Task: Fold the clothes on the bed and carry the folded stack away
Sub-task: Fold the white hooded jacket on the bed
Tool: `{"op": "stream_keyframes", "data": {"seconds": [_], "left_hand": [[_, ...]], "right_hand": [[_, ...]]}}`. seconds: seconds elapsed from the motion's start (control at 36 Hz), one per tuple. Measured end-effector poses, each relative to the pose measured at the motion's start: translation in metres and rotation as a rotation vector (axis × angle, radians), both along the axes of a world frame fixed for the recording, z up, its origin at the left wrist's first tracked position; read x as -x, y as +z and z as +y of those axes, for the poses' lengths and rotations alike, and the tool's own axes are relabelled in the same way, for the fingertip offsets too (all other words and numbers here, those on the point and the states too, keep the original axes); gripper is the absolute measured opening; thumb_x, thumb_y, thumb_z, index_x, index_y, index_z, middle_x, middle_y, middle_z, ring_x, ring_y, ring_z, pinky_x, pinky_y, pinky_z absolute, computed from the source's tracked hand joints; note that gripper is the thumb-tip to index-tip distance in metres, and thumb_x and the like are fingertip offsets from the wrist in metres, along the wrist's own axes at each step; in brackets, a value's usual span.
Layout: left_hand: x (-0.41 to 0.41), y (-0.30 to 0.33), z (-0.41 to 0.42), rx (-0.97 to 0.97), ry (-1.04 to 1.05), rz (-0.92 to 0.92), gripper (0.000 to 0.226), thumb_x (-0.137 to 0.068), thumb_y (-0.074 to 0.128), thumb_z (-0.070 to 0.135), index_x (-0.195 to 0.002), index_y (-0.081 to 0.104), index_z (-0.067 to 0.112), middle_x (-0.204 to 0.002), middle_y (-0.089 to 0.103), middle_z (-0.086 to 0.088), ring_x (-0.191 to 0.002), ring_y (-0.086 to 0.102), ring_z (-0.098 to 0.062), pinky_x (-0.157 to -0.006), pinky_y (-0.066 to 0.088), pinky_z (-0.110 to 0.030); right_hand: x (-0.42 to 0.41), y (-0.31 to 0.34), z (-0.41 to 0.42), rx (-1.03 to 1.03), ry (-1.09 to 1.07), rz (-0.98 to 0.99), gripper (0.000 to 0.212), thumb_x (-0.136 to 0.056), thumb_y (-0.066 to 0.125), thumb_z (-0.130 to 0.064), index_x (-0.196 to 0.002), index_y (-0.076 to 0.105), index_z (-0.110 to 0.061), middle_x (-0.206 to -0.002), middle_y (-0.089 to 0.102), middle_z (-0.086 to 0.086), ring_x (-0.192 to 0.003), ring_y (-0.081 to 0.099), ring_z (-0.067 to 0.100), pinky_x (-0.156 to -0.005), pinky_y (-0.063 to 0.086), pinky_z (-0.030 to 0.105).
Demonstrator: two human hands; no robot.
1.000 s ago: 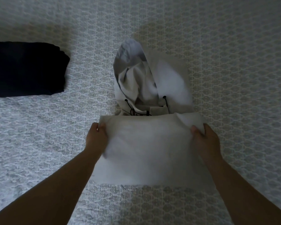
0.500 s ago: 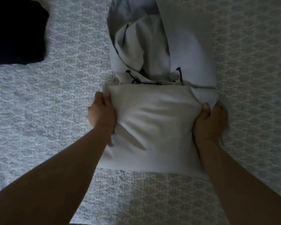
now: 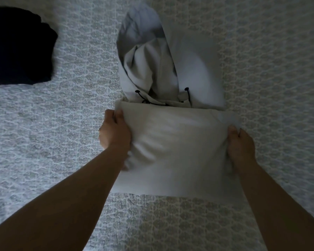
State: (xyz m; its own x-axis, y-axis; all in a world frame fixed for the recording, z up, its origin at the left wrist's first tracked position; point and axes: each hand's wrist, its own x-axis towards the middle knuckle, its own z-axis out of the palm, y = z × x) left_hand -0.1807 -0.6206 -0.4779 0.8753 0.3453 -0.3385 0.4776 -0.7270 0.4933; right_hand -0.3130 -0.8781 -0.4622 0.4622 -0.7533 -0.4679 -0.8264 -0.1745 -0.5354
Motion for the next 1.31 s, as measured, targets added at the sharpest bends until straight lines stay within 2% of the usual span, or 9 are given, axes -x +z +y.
{"op": "stream_keyframes", "data": {"seconds": [0.19,0.33,0.47,0.56,0.67,0.81,0.94,1.14,1.31], "left_hand": [[-0.012,-0.014,-0.001,0.029,0.031,0.059,0.029,-0.096,0.04,0.048,-0.093,0.056,0.023,-0.073,0.052,0.002,-0.077,0.05,-0.025,-0.069,0.034,-0.031],[-0.01,0.007,-0.01,0.012,0.036,-0.001,0.023,-0.093,0.047,0.029,-0.114,0.051,0.021,-0.116,0.053,-0.007,-0.105,0.052,-0.029,-0.08,0.039,-0.037],[0.03,0.025,-0.021,-0.176,-0.803,-0.348,0.047,-0.091,0.042,0.027,-0.136,0.048,0.015,-0.145,0.042,-0.012,-0.133,0.036,-0.031,-0.111,0.023,-0.055],[0.052,0.014,-0.02,-0.249,-1.087,-0.197,0.058,-0.097,0.019,0.045,-0.15,0.021,0.021,-0.157,0.016,-0.003,-0.146,0.012,-0.024,-0.117,0.003,-0.052],[0.052,-0.006,-0.022,-0.384,-1.065,-0.094,0.062,-0.096,0.005,0.051,-0.15,-0.004,0.022,-0.157,-0.008,0.003,-0.146,-0.012,-0.015,-0.116,-0.012,-0.045],[0.048,-0.001,-0.023,-0.339,-1.034,-0.044,0.068,-0.091,0.0,0.056,-0.148,-0.014,0.022,-0.156,-0.018,0.002,-0.144,-0.018,-0.013,-0.117,-0.014,-0.041],[0.006,0.032,-0.033,0.05,-0.498,-0.168,0.07,-0.092,0.052,0.038,-0.15,0.023,0.012,-0.155,0.016,-0.013,-0.14,0.023,-0.029,-0.115,0.021,-0.044],[-0.108,0.049,-0.06,0.281,-0.074,0.041,0.095,-0.083,0.057,0.062,-0.152,0.013,0.013,-0.151,0.031,-0.017,-0.137,0.033,-0.032,-0.107,0.028,-0.04],[-0.156,0.054,-0.065,0.472,0.081,0.241,0.053,-0.089,0.061,0.035,-0.125,0.054,-0.003,-0.085,0.061,-0.009,-0.075,0.057,-0.022,-0.068,0.048,-0.03]], "right_hand": [[-0.01,-0.019,0.004,0.083,0.022,0.002,0.039,-0.098,0.045,-0.03,-0.102,0.063,0.004,-0.108,0.062,0.027,-0.1,0.056,0.037,-0.075,0.033,0.033],[-0.017,-0.009,0.02,0.196,-0.199,0.031,0.032,-0.091,0.056,-0.029,-0.115,0.05,-0.009,-0.121,0.053,0.017,-0.109,0.051,0.034,-0.078,0.034,0.035],[-0.012,0.009,0.052,0.543,0.202,-0.087,0.045,-0.086,0.058,-0.014,-0.129,0.052,-0.004,-0.138,0.043,0.025,-0.127,0.04,0.043,-0.103,0.031,0.051],[0.001,-0.001,0.065,0.44,0.448,0.0,0.049,-0.095,0.041,-0.033,-0.14,0.045,-0.015,-0.152,0.027,0.018,-0.14,0.022,0.042,-0.113,0.02,0.052],[0.002,-0.017,0.055,0.431,0.561,0.12,0.063,-0.091,0.017,-0.048,-0.149,0.026,-0.024,-0.158,0.009,0.014,-0.144,0.003,0.039,-0.116,0.009,0.048],[-0.002,-0.017,0.054,0.42,0.577,0.174,0.056,-0.097,0.031,-0.041,-0.151,0.019,-0.028,-0.159,0.0,0.011,-0.145,-0.002,0.036,-0.115,0.0,0.049],[-0.036,0.007,0.039,0.494,0.527,0.001,0.056,-0.085,0.058,-0.024,-0.139,0.045,-0.013,-0.15,0.031,0.018,-0.141,0.021,0.037,-0.115,0.009,0.049],[-0.129,0.049,0.024,0.494,0.744,-0.272,0.041,-0.082,0.062,-0.014,-0.122,0.058,-0.008,-0.115,0.057,0.017,-0.109,0.051,0.037,-0.089,0.041,0.044],[-0.183,0.056,0.058,-0.158,0.736,-0.28,0.029,-0.096,0.047,-0.017,-0.122,0.058,-0.007,-0.124,0.059,0.012,-0.112,0.055,0.026,-0.097,0.042,0.037]]}}
